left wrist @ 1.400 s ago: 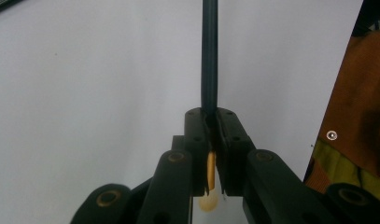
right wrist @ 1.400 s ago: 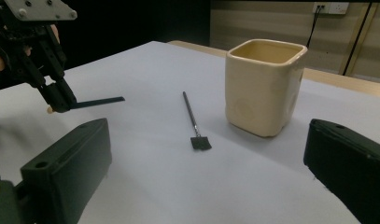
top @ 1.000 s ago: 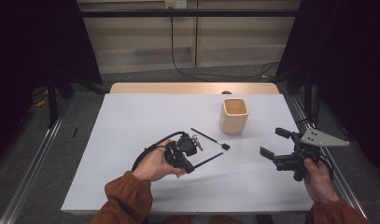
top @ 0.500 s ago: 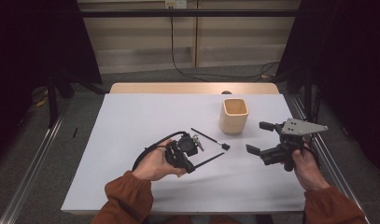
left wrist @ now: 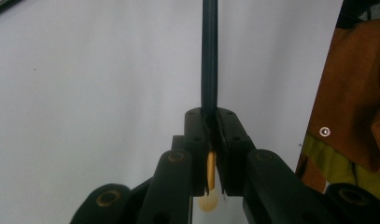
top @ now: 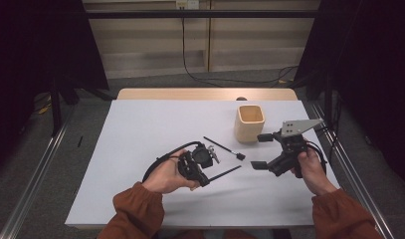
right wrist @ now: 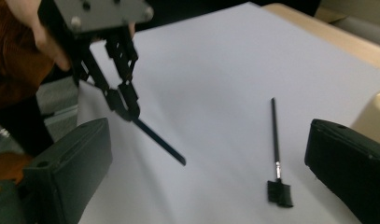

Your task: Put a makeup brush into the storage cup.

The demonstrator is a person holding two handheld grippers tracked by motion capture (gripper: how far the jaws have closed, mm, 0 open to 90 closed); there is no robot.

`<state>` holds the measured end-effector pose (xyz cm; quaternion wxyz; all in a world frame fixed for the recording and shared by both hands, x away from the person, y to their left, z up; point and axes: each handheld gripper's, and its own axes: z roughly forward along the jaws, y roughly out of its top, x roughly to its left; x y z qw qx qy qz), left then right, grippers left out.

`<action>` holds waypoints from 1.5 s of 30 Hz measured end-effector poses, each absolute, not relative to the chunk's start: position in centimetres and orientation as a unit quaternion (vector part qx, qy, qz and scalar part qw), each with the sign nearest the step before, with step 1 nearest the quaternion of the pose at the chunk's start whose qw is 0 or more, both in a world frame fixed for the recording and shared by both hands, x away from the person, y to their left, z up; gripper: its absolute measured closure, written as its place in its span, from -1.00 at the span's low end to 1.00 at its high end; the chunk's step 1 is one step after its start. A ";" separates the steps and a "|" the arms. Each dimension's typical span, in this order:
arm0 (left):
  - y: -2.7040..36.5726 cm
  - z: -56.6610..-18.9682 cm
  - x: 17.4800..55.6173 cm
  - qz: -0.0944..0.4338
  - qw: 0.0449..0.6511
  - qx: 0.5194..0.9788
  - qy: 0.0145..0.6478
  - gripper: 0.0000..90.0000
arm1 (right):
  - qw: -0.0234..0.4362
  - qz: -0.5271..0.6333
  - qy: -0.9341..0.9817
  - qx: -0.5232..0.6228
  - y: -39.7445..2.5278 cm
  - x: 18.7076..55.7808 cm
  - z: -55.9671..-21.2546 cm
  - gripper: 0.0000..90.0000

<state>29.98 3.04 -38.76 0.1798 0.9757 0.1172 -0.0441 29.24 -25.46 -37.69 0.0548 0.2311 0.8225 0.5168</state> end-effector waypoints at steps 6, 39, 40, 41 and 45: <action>3.1 -38.7 30.0 -0.044 0.177 0.977 0.114 0.87 | 0.014 0.490 0.844 0.216 -24.5 30.0 -38.1 -0.99; 2.1 -40.1 29.2 -0.049 0.149 0.982 0.106 0.87 | -0.071 0.266 0.955 0.111 -20.0 30.6 -40.4 -0.22; 2.1 -40.1 29.3 -0.051 0.143 0.984 0.095 0.87 | -0.072 0.263 0.956 0.110 -19.9 30.6 -40.4 -0.20; 2.1 -40.1 29.3 -0.051 0.143 0.984 0.095 0.87 | -0.072 0.261 0.956 0.108 -19.8 30.7 -40.3 -0.19; 1.9 -40.4 29.2 -0.050 0.135 0.985 0.094 0.87 | -0.068 0.238 0.963 0.104 -19.5 30.8 -40.2 -0.04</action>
